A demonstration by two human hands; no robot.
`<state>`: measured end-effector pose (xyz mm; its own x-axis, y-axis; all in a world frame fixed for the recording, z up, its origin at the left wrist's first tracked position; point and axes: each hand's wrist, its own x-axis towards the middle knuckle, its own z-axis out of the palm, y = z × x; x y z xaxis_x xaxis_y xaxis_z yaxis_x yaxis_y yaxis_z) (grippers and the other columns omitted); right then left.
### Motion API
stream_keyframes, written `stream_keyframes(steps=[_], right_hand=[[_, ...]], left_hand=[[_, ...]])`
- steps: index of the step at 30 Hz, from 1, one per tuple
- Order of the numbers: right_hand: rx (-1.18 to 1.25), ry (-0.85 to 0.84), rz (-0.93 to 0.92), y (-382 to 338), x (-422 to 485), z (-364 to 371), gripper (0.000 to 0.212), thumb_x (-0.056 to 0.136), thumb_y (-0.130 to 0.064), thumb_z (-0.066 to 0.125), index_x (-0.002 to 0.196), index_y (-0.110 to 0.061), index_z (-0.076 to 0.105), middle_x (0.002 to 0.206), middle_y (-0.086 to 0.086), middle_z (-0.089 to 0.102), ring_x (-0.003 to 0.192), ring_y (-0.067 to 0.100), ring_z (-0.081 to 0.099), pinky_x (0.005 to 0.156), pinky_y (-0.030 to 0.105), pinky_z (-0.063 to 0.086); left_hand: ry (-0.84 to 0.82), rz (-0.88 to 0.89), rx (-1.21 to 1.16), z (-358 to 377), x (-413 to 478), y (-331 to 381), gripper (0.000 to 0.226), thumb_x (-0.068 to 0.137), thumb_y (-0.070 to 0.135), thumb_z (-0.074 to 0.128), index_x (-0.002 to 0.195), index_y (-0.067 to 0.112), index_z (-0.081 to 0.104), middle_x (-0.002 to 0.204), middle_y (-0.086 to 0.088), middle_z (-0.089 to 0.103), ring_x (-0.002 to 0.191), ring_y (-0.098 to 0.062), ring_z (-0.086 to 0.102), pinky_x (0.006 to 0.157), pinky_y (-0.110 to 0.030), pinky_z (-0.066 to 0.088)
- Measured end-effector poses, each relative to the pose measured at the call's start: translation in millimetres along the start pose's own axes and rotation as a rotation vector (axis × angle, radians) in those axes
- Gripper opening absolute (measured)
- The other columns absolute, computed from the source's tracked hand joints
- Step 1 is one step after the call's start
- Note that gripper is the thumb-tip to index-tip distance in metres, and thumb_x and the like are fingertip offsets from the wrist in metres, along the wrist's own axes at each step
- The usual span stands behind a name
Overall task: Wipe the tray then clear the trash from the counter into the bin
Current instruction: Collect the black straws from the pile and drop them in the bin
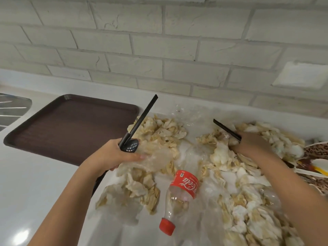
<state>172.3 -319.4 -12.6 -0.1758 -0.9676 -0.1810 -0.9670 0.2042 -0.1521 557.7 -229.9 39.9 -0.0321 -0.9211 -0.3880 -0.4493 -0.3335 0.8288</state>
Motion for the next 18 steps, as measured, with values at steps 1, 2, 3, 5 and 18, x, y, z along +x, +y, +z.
stream_keyframes(steps=[1, 2, 3, 5, 18], right_hand=[[0.003, 0.007, 0.023, 1.8, -0.2, -1.1, 0.057, 0.076, -0.049, 0.064, 0.129, -0.036, 0.049, 0.091, -0.003, 0.065, 0.074, 0.020, 0.061, 0.063, 0.030, 0.054], [0.015, 0.005, 0.039, 5.3, -0.4, -1.9, 0.055, 0.076, -0.048, 0.064, 0.128, -0.035, 0.051, 0.090, -0.003, 0.064, 0.072, 0.019, 0.061, 0.062, 0.029, 0.053], [0.029, -0.005, 0.060, 9.5, -3.2, -4.1, 0.051, 0.076, -0.046, 0.065, 0.124, -0.033, 0.054, 0.088, -0.003, 0.064, 0.071, 0.018, 0.060, 0.060, 0.028, 0.052], [0.114, -0.014, 0.117, 21.7, -11.6, -12.0, 0.044, 0.073, -0.040, 0.069, 0.114, -0.027, 0.058, 0.081, -0.003, 0.063, 0.067, 0.018, 0.060, 0.054, 0.025, 0.048], [0.987, 0.295, 0.312, 95.7, -85.0, -98.4, 0.059, 0.069, -0.045, 0.078, 0.115, -0.010, 0.061, 0.082, 0.007, 0.064, 0.067, 0.025, 0.057, 0.056, 0.028, 0.044]], left_hand=[[0.027, 0.017, 0.019, 3.5, 0.6, 2.8, 0.063, 0.052, 0.046, 0.088, 0.109, 0.036, 0.064, 0.071, -0.003, 0.053, 0.042, -0.008, 0.036, 0.041, -0.022, 0.032], [0.059, 0.030, 0.038, 7.0, 1.1, 4.9, 0.058, 0.056, 0.042, 0.087, 0.108, 0.037, 0.063, 0.075, -0.004, 0.058, 0.044, -0.008, 0.040, 0.041, -0.021, 0.033], [0.092, 0.048, 0.048, 9.8, 1.7, 6.5, 0.053, 0.059, 0.040, 0.086, 0.106, 0.038, 0.063, 0.081, -0.005, 0.061, 0.046, -0.009, 0.043, 0.042, -0.021, 0.035], [0.161, 0.076, 0.062, 15.1, 2.8, 7.9, 0.044, 0.061, 0.039, 0.085, 0.100, 0.035, 0.065, 0.083, -0.005, 0.064, 0.045, -0.007, 0.044, 0.042, -0.020, 0.036], [0.404, 0.189, 0.395, 66.5, 15.2, 38.2, 0.036, 0.068, 0.043, 0.080, 0.093, 0.023, 0.063, 0.070, 0.010, 0.061, 0.065, -0.005, 0.056, 0.050, -0.022, 0.039]])
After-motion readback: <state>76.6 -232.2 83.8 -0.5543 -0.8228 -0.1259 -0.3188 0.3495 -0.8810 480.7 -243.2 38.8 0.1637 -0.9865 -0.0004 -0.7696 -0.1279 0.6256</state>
